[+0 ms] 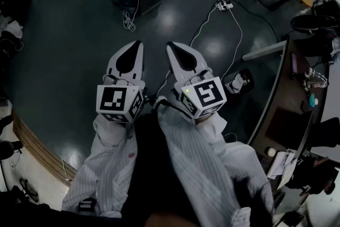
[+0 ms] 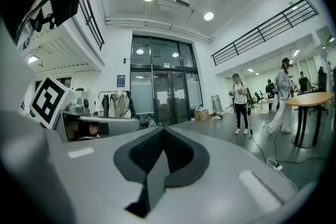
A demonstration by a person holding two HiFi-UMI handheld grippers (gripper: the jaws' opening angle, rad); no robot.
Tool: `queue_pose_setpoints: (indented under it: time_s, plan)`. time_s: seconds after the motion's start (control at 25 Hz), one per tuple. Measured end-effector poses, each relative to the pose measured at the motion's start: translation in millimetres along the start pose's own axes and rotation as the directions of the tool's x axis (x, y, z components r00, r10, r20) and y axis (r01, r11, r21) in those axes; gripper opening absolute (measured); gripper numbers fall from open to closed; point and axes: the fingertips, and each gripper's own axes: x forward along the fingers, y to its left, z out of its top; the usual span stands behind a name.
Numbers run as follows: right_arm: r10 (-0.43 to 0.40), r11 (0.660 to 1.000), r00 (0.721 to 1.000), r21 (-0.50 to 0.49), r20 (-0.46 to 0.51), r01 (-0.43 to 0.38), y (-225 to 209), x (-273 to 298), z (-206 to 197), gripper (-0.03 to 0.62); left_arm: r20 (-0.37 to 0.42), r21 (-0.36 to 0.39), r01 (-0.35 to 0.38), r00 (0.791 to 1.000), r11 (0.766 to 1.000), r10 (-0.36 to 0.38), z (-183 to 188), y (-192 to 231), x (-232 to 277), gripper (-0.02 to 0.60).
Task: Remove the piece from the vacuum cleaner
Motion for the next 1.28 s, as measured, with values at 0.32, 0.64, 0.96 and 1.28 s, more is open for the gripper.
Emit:
queue_pose_setpoints:
  time_s: [0.32, 0.64, 0.96, 1.28]
  plan:
    - [-0.008, 1.000, 1.000, -0.002, 0.019, 0.008, -14.8, -2.2, 4.2, -0.002, -0.007, 0.009, 0.014, 1.000, 1.000, -0.014, -0.8, -8.1, 17.2, 0.005]
    - [-0.030, 1.000, 0.999, 0.002, 0.024, 0.030, -48.3, -21.0, 0.7, 0.000, -0.015, 0.001, 0.029, 0.999, 1.000, -0.029, -8.5, -34.1, 49.0, 0.005]
    - [-0.003, 0.999, 1.000, 0.032, -0.020, 0.004, -86.2, 15.7, -12.9, 0.000, -0.070, -0.027, -0.028, 0.997, 0.999, 0.026, -26.5, -7.9, 91.3, 0.005]
    - [0.040, 0.997, 0.998, -0.066, -0.045, -0.043, -140.5, 145.4, -2.7, 0.000, -0.070, -0.007, -0.036, 0.997, 0.999, 0.036, -9.9, 73.6, 203.1, 0.005]
